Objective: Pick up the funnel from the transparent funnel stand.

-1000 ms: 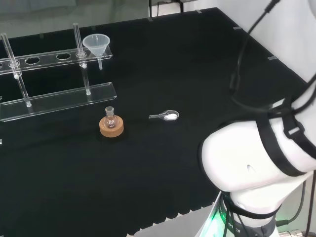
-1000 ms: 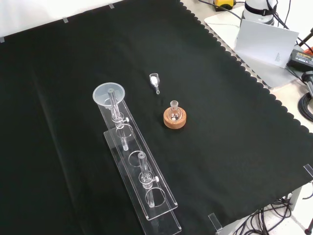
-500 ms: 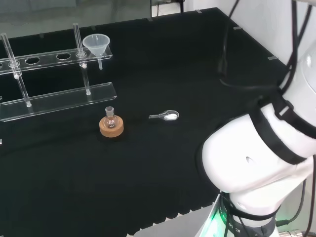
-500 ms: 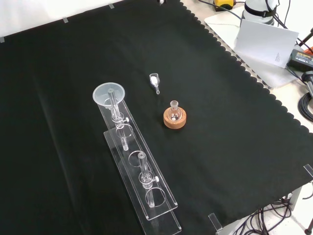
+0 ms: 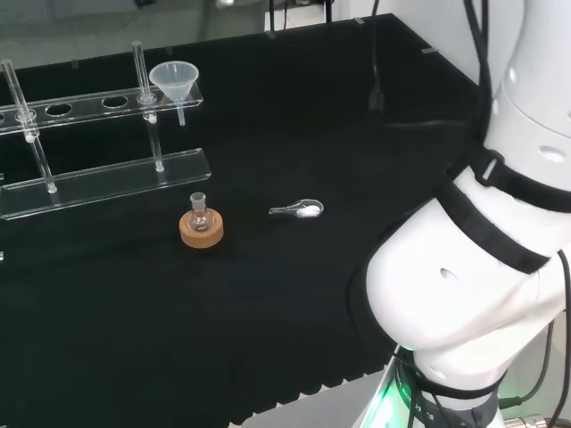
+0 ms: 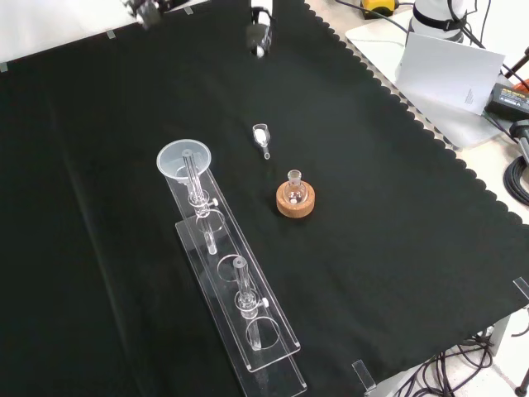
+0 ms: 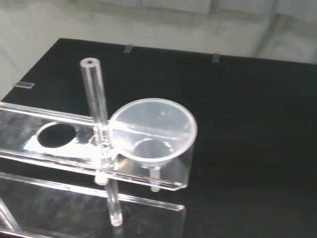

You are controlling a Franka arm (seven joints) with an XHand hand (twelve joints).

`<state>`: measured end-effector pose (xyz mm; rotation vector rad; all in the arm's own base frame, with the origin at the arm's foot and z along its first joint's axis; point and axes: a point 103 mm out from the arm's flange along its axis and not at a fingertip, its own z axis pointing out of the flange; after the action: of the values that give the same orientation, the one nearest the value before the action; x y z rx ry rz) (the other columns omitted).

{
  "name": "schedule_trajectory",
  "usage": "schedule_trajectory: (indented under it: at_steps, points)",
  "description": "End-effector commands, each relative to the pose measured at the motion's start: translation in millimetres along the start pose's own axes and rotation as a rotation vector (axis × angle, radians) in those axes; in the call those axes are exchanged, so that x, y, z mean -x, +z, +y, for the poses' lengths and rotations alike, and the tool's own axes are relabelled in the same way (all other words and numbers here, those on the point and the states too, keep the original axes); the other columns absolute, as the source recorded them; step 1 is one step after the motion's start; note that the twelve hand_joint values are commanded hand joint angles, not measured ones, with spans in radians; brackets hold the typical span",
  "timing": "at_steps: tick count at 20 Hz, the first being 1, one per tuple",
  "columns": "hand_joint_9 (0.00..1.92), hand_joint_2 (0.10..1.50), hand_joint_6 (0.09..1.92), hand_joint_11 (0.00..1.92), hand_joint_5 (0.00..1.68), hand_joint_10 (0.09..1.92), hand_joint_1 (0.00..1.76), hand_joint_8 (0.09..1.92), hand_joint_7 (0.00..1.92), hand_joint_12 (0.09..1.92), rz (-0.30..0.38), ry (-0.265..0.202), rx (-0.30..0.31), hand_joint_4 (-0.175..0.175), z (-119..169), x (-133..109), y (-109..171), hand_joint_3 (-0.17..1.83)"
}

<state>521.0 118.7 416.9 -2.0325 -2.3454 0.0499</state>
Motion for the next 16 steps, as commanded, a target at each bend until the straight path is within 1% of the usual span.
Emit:
schedule_trajectory:
  at_steps: [1,3,5,7,16]
  points:
    - [0.00,0.59,0.09,0.00,0.00,0.09,0.31,0.09,0.00,0.09,0.016,0.025,-0.102,0.035,35,-8,42,0.09]
    - [0.00,0.59,0.09,0.00,0.00,0.09,0.31,0.09,0.00,0.09,0.028,0.026,-0.136,0.035,37,-1,50,0.08]
    - [0.00,0.59,0.09,0.00,0.00,0.09,0.31,0.09,0.00,0.09,0.034,0.022,-0.148,0.030,36,4,55,0.08]
    - [0.00,0.59,0.09,0.00,0.00,0.09,0.31,0.09,0.00,0.09,0.028,0.016,-0.164,0.028,39,1,60,0.08]
    - [0.00,0.60,0.09,0.00,0.00,0.09,0.31,0.09,0.00,0.09,0.042,-0.019,-0.198,0.030,49,-11,89,0.07]
